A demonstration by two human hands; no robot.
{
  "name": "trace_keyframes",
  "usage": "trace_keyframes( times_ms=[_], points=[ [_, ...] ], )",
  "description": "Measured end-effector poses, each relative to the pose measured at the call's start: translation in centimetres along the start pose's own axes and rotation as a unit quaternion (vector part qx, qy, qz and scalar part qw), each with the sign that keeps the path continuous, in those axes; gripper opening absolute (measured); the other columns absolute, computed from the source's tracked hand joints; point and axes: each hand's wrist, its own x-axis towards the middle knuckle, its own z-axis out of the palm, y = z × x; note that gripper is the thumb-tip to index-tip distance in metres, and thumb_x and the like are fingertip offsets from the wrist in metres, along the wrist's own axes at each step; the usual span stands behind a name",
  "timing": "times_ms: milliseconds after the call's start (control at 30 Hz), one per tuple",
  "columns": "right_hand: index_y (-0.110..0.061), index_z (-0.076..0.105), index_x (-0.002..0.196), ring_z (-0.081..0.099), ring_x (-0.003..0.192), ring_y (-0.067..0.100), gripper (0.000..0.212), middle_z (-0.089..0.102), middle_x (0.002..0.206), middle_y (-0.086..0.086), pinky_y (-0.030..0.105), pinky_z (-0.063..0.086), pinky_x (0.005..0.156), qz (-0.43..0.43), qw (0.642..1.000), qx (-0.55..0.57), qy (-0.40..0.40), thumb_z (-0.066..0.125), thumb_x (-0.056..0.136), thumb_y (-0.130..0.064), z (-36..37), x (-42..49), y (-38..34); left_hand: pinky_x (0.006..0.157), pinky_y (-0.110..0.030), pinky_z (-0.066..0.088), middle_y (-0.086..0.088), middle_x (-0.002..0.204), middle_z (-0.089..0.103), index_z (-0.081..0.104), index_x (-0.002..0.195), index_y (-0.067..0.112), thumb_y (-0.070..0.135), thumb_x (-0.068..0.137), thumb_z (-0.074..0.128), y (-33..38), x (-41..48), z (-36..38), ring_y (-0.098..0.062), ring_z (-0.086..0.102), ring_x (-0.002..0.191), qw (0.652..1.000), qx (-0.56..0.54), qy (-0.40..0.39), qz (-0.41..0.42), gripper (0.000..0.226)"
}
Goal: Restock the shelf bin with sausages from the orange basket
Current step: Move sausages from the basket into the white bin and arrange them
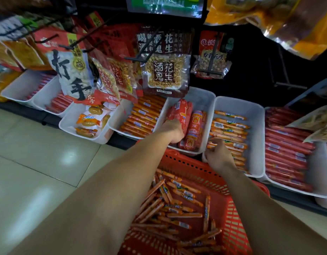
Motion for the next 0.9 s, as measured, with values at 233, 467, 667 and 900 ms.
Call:
trace_keyframes(
  times_ms=[233, 467, 667, 900],
  points=[
    [-0.011, 0.044, 0.138, 0.061, 0.110, 0.041, 0.047, 0.061, 0.127, 0.021, 0.036, 0.045, 0.076, -0.068, 0.994, -0.082, 0.007, 0.056, 0.095, -0.023, -1.6, -5.4, -1.4, 0.087, -0.033, 0.047, -0.009, 0.130, 0.060, 0.056, 0.131, 0.016, 0.032, 0.094, 0.055, -2.9, -9.1, -1.3, -0.028, 0.058, 0.114, 0.995, 0.075, -0.008, 0.059, 0.040],
    [-0.016, 0.063, 0.119, 0.062, 0.109, 0.037, 0.030, 0.061, 0.121, 0.015, 0.041, 0.050, 0.091, -0.144, 0.974, -0.174, 0.016, 0.053, 0.090, -0.017, 0.8, -11.4, 2.4, 0.097, -0.039, 0.047, -0.017, 0.132, 0.059, 0.054, 0.133, 0.014, 0.035, 0.093, 0.055, -10.7, -17.4, 6.7, -0.034, 0.056, 0.120, 0.981, 0.144, -0.118, 0.049, 0.045],
    [-0.015, 0.062, 0.124, 0.057, 0.119, 0.036, 0.039, 0.060, 0.126, 0.017, 0.039, 0.046, 0.100, -0.053, 0.961, -0.239, -0.128, 0.062, 0.087, -0.029, 6.1, -12.2, 10.1, 0.104, -0.043, 0.041, -0.021, 0.136, 0.052, 0.042, 0.139, 0.009, 0.038, 0.089, 0.063, -15.6, -17.4, 13.9, -0.040, 0.051, 0.123, 0.978, 0.161, -0.131, 0.016, 0.061],
    [-0.028, 0.014, 0.157, 0.013, 0.151, 0.036, 0.105, 0.008, 0.166, 0.008, 0.053, 0.027, 0.118, -0.054, 0.914, -0.344, -0.206, 0.075, 0.078, -0.058, 10.8, -9.3, 12.7, 0.118, -0.053, 0.023, -0.013, 0.163, 0.009, 0.003, 0.157, 0.018, 0.049, 0.085, 0.071, -18.0, -12.1, 18.7, -0.045, 0.013, 0.146, 0.986, 0.096, -0.133, -0.030, 0.104]
  ],
)
